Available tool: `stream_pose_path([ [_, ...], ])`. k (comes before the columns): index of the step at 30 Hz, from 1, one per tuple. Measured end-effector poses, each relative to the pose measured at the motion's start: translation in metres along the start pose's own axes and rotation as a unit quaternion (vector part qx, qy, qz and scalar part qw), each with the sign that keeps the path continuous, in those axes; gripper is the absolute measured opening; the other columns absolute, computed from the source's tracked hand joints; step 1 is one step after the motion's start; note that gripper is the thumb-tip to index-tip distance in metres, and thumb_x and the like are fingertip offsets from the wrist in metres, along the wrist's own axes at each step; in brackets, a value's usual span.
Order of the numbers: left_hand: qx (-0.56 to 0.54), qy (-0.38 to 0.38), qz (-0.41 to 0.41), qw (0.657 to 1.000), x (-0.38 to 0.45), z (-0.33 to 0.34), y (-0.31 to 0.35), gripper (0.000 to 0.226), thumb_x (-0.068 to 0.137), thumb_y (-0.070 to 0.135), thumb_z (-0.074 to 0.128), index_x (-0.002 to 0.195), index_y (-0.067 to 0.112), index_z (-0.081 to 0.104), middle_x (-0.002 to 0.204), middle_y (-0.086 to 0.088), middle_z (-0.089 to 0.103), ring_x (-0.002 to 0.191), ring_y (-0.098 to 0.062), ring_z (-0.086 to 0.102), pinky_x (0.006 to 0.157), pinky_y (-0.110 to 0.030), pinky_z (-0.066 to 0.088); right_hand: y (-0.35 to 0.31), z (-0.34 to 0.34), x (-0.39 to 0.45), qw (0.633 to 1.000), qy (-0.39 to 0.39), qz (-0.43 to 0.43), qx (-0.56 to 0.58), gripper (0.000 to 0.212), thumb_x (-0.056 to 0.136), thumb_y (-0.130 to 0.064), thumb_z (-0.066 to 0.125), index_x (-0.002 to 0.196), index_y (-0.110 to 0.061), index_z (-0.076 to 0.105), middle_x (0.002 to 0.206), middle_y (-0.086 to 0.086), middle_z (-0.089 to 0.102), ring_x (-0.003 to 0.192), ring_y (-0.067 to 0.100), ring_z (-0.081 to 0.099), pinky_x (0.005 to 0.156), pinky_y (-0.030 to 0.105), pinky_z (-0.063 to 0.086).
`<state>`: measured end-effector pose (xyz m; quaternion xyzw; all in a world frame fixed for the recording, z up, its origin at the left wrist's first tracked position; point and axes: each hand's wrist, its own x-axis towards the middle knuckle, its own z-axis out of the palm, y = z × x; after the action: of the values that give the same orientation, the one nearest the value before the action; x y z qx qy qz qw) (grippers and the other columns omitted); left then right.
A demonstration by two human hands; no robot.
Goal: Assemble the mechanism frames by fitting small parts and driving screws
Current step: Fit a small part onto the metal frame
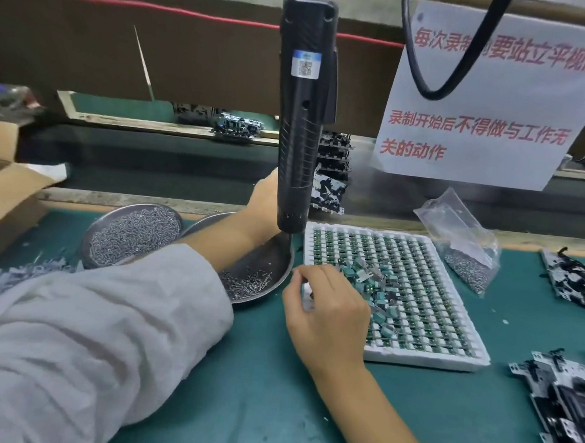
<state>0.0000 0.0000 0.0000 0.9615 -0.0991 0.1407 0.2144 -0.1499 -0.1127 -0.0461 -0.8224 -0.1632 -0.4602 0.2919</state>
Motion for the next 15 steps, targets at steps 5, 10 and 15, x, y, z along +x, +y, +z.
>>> stream_pose_path([
  [5, 0.124, 0.119, -0.022, 0.985, -0.051, -0.061, -0.002, 0.011, 0.090, -0.001, 0.048, 0.099, 0.004, 0.054, 0.111, -0.016, 0.056, 0.099, -0.034, 0.050, 0.070, -0.036, 0.037, -0.005, -0.004, 0.000, 1.000, 0.006, 0.007, 0.012, 0.024, 0.085, -0.014, 0.050, 0.071, -0.007, 0.068, 0.062, 0.001, 0.060, 0.049, 0.019, 0.052, 0.044, 0.025, 0.038],
  [10, 0.167, 0.112, -0.076, 0.977, -0.114, -0.110, -0.017, 0.038, 0.087, -0.001, 0.053, 0.124, 0.009, 0.053, 0.120, -0.015, 0.053, 0.107, -0.035, 0.049, 0.084, -0.041, 0.041, -0.013, -0.011, -0.004, 0.998, -0.001, 0.026, 0.063, 0.025, 0.088, -0.015, 0.050, 0.077, -0.004, 0.070, 0.067, 0.002, 0.063, 0.054, 0.018, 0.055, 0.050, 0.023, 0.040],
  [15, 0.135, 0.127, -0.052, 0.981, -0.196, -0.116, -0.006, 0.041, 0.084, -0.008, 0.053, 0.122, 0.006, 0.055, 0.115, -0.017, 0.053, 0.111, -0.034, 0.044, 0.081, -0.045, 0.046, -0.031, -0.017, -0.010, 0.980, 0.024, 0.008, 0.196, 0.021, 0.091, -0.008, 0.051, 0.086, 0.001, 0.069, 0.075, 0.005, 0.066, 0.066, 0.013, 0.056, 0.059, 0.028, 0.048],
])
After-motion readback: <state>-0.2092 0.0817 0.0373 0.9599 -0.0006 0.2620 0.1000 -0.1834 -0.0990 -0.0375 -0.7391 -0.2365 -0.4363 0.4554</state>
